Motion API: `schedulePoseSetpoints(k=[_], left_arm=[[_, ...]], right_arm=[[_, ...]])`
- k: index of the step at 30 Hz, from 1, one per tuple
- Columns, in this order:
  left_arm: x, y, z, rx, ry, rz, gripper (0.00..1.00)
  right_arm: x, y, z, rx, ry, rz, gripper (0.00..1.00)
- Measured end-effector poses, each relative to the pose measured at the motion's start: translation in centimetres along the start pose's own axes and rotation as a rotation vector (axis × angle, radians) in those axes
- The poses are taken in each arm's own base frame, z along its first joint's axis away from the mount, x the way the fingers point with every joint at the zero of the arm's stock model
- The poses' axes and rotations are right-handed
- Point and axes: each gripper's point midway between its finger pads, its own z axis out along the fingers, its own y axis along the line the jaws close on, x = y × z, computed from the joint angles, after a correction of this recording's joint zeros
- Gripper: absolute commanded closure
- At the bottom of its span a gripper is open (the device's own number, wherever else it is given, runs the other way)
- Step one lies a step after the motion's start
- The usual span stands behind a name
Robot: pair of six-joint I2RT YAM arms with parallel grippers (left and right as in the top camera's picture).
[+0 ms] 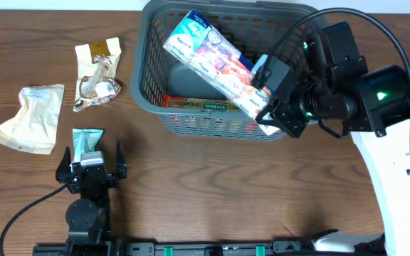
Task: Pack container
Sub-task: 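Carry the Kleenex pack left over the basket and lower it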
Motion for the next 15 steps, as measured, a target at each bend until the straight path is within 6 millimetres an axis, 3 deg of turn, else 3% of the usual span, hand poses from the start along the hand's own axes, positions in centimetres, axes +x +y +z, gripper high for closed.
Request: schedulePoseSetpoints(k=[15], left_arm=[[0.0, 0.0, 0.0, 0.0, 0.0, 0.0, 0.01]], right_arm=[[-0.8, -3.3, 0.3, 0.091, -0.032, -0.045, 0.99]])
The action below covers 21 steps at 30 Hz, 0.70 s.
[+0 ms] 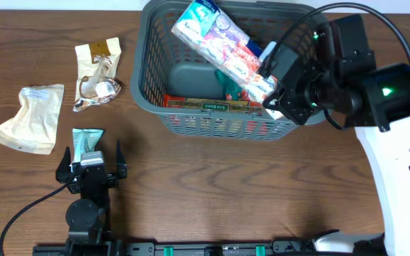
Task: Pack container
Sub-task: 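Carry the Kleenex pack left over the basket and lower it, then open the right gripper to release the Kleenex pack into the basket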
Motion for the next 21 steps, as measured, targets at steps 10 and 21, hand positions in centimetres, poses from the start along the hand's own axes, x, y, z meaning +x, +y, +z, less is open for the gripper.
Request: schedulePoseSetpoints(k=[10, 21], left_arm=[[0.0, 0.0, 0.0, 0.0, 0.0, 0.0, 0.01], [0.0, 0.0, 0.0, 0.0, 0.0, 0.0, 0.01]], right_arm=[[1.0, -2.5, 5.0, -0.041, 0.101, 0.025, 0.98], [1.5, -2.7, 8.0, -0.097, 0.139, 0.005, 0.99]])
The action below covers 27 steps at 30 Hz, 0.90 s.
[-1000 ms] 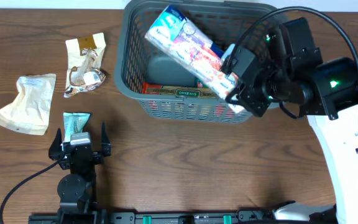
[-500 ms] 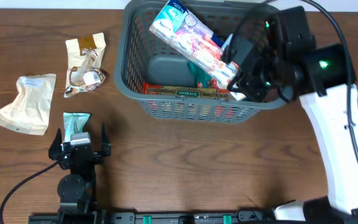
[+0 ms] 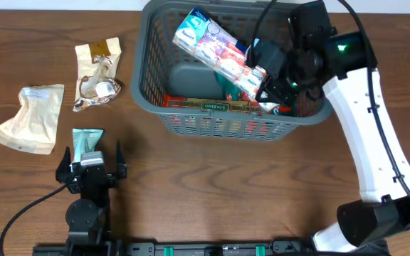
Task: Pack container
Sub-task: 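Open the right gripper to release the Kleenex pack into the basket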
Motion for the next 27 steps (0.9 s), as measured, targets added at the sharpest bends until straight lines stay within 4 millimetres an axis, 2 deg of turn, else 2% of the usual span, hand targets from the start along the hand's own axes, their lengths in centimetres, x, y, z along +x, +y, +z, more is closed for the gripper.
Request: schedulePoseSetpoints(k=[9, 27], left_arm=[[0.0, 0.0, 0.0, 0.0, 0.0, 0.0, 0.01], [0.0, 0.0, 0.0, 0.0, 0.0, 0.0, 0.01]], right_arm=[[3.0, 1.2, 3.7, -0.092, 0.083, 0.013, 0.99], [2.2, 1.0, 3.6, -0.093, 0.021, 0.014, 0.99]])
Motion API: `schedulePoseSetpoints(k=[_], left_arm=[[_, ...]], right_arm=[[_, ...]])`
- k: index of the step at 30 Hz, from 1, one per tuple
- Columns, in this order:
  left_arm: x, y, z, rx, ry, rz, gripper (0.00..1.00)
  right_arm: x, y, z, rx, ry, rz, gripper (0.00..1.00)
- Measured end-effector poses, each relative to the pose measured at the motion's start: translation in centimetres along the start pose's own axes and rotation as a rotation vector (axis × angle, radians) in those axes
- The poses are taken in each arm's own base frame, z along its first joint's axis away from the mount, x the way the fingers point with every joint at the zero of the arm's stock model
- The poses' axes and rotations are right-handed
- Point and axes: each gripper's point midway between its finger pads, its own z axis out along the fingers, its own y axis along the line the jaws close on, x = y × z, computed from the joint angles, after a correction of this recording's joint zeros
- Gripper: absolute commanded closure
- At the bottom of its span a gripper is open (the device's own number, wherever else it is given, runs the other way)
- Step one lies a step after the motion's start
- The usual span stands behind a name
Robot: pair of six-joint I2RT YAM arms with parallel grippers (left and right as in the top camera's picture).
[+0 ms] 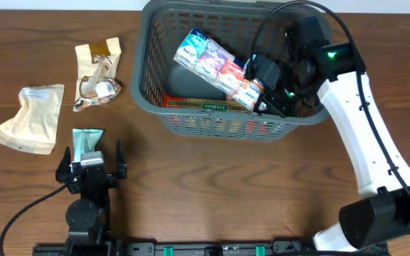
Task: Pack container
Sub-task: 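Open the right gripper to release the Kleenex pack into the basket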
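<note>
A grey plastic basket [155, 64] stands at the back middle of the table in the overhead view. Inside it my right gripper [256, 91] is shut on the end of a long colourful pack [216, 67], which slants down across the basket floor. A flat red and green box [208, 105] lies along the basket's front wall. My left gripper [91, 165] rests open near the table's front left, its tips around the end of a small teal packet [86, 139].
Left of the basket lie a beige and brown snack bag [97, 75] and a cream crumpled pouch [28, 117]. The right arm's white link [365, 149] reaches over the table's right side.
My right gripper has gone lower into the basket with the colourful pack, which now lies deeper and more to the right inside. The left arm has not moved.
My right gripper held the colourful pack over the basket's front right rim. Then it had the pack farther back above the basket, then lower within its walls, and now down near the basket floor. The left arm and the loose packets stayed where they were.
</note>
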Motion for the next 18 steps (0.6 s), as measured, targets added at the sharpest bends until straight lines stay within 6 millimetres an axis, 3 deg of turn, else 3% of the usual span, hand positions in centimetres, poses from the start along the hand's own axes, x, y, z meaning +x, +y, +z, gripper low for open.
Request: schedulePoseSetpoints(k=[4, 11, 18], left_arm=[[0.0, 0.0, 0.0, 0.0, 0.0, 0.0, 0.01], [0.0, 0.0, 0.0, 0.0, 0.0, 0.0, 0.01], [0.0, 0.0, 0.0, 0.0, 0.0, 0.0, 0.01]], right_arm=[[-0.6, -1.3, 0.1, 0.038, -0.034, 0.015, 0.99], [1.9, -3.4, 0.9, 0.041, 0.009, 0.131, 0.99], [2.4, -4.1, 0.7, 0.051, 0.008, 0.154, 0.99]])
